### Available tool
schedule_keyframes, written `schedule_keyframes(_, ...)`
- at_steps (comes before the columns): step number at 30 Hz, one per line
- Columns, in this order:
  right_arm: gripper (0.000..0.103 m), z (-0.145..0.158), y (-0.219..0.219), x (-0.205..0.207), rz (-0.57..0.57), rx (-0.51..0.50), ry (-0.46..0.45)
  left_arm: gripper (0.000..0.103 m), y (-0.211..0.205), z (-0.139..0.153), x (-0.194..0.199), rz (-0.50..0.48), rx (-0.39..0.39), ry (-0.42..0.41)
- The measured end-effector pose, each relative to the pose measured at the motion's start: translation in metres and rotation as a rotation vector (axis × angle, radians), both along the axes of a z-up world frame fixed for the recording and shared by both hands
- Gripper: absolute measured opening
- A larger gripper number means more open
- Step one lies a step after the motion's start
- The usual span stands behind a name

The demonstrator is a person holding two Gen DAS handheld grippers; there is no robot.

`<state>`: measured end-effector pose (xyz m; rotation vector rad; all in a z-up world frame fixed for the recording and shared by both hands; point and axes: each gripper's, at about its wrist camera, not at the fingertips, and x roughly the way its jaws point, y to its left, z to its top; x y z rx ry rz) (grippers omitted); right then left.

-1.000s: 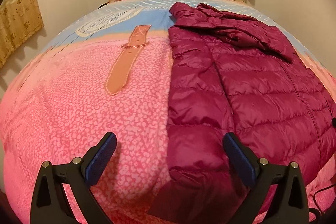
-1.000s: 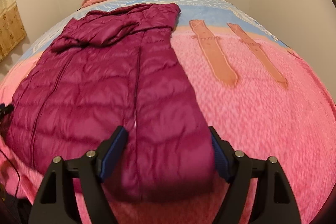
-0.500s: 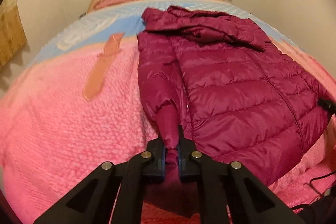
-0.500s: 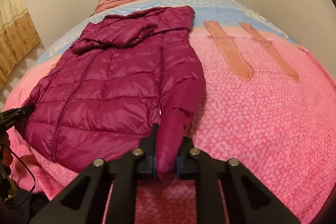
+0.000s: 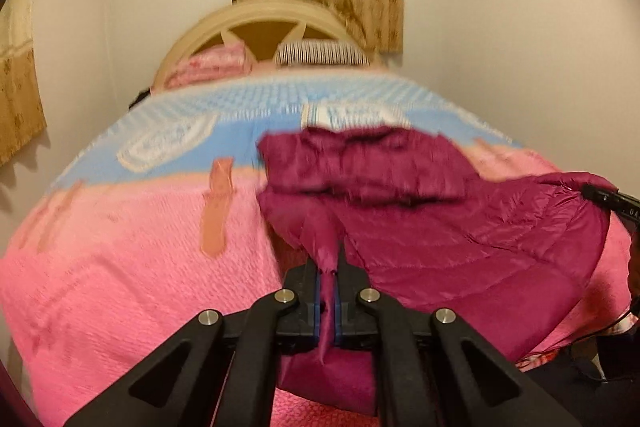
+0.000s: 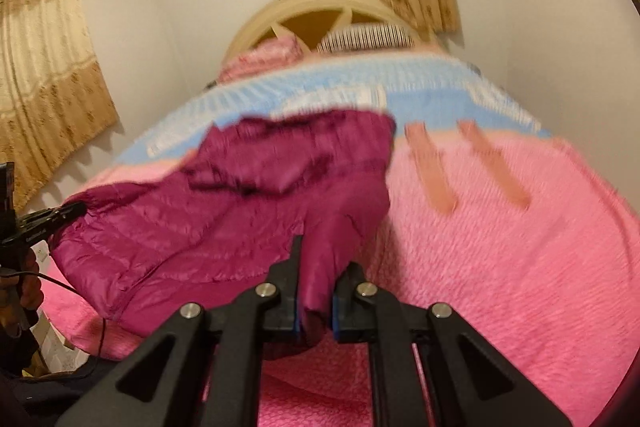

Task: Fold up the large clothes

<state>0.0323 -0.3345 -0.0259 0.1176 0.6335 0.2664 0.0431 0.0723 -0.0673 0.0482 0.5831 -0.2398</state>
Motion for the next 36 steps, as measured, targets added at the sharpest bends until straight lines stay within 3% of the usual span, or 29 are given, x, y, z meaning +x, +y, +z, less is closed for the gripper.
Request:
schedule_keyframes(3, 0.011, 0.025, 0.001, -0.010, 0.000, -0.004, -0.071, 0.003, 0.008, 0.012, 0.003, 0.000, -0.029, -0.007)
schedule_keyframes(6, 0.010, 0.037, 0.003, 0.005, -0.003, -0.004, -0.115, 0.003, 0.009, 0.006, 0.035, 0.027, -0.011, -0.006)
schedule_keyframes(13, 0.009, 0.015, 0.021, 0.103, -0.087, -0.029, -0.081, 0.003, -0.007, -0.017, 0.143, 0.125, 0.047, -0.020)
schedule_keyframes(22, 0.009, -0.016, 0.021, 0.214, -0.184, -0.023, -0.018, 0.010, -0.016, -0.048, 0.264, 0.208, 0.035, 0.035)
schedule_keyframes(24, 0.009, -0.020, 0.019, 0.234, -0.197, -0.017, -0.008, 0.031, -0.015, -0.055, 0.283, 0.298, 0.054, 0.056)
schedule_keyframes(26, 0.009, -0.023, 0.019, 0.247, -0.204, -0.022, -0.004, 0.082, -0.014, -0.055, 0.290, 0.385, 0.082, 0.022)
schedule_keyframes(29, 0.009, -0.032, 0.021, 0.269, -0.211, -0.040, 0.007, 0.093, -0.004, -0.045, 0.287, 0.465, 0.053, -0.089)
schedule_keyframes(32, 0.009, -0.040, 0.021, 0.284, -0.213, -0.043, 0.019, 0.093, -0.009, -0.046, 0.296, 0.478, 0.078, -0.091)
schedule_keyframes(34, 0.009, -0.044, 0.023, 0.297, -0.217, -0.049, 0.026, 0.093, -0.015, -0.047, 0.300, 0.549, 0.138, -0.085)
schedule_keyframes(36, 0.009, -0.046, 0.027, 0.308, -0.223, -0.056, 0.026, 0.093, -0.008, -0.043, 0.298, 0.660, 0.133, -0.104)
